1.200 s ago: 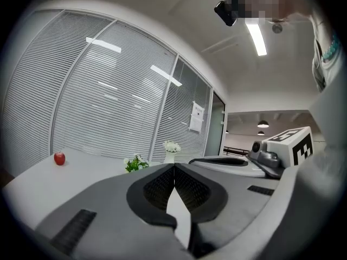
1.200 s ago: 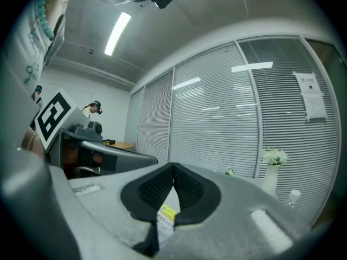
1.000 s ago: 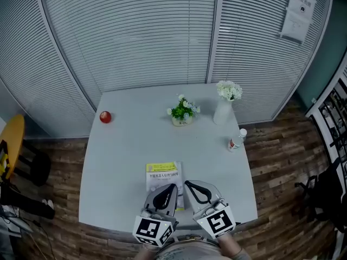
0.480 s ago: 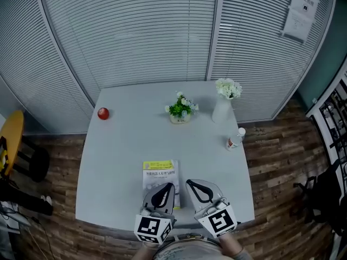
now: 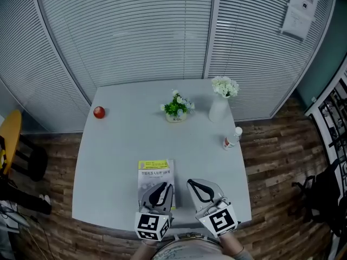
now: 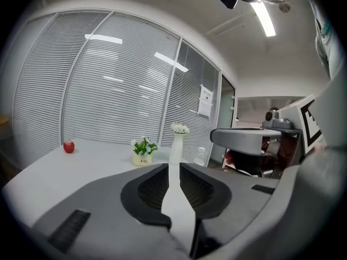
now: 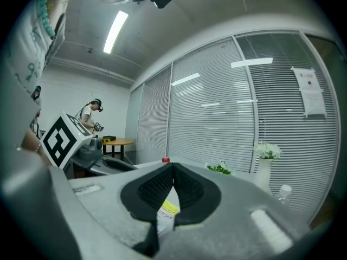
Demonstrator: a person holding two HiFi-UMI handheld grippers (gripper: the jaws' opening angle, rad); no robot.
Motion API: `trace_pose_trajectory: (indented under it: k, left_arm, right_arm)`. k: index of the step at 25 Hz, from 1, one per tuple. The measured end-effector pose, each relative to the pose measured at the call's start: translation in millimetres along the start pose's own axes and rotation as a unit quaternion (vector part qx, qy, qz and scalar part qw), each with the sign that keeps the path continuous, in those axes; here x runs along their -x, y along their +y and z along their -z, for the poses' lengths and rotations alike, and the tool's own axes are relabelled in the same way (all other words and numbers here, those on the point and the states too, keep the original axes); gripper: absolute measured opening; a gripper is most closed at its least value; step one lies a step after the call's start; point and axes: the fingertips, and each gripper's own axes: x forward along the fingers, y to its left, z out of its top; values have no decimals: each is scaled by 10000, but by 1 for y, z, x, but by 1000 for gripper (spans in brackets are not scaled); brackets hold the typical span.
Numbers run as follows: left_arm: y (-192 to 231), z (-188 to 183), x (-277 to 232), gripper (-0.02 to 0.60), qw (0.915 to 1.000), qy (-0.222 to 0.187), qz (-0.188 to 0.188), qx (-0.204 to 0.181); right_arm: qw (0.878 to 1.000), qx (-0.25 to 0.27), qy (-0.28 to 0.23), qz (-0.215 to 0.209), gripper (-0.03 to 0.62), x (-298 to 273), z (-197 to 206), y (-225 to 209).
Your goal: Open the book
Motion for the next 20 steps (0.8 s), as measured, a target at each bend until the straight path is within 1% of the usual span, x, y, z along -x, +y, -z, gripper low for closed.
trace_pose_trajectory:
  k: [4,6,10,13,16,20]
  left_arm:
    - [0,18,-8,69,9997,239,-46,37]
    - [0,30,-12,84,9992,403,-34,76]
    - [1,53,-20,112,9974,707,-60,102]
    - [3,70,-25,118,9955,929,-142,106]
    - [7,86,-27,121,9931,1146,-258,34]
    - [15,102,-33,126,9897,1335,-448,-274]
  right_arm:
    - [10000,-46,22,3,3,4,4,-6]
    - [10000,-68,47,-1,3,5,7,-8]
    - [9999,-86,86,-7,3,7,13,-12]
    - [9999,-109,105,23,3,9,16,-18]
    - [9998,-146,129,49,3,12,19,-22]
    - [9996,-190,193,80,3,10,26,-29]
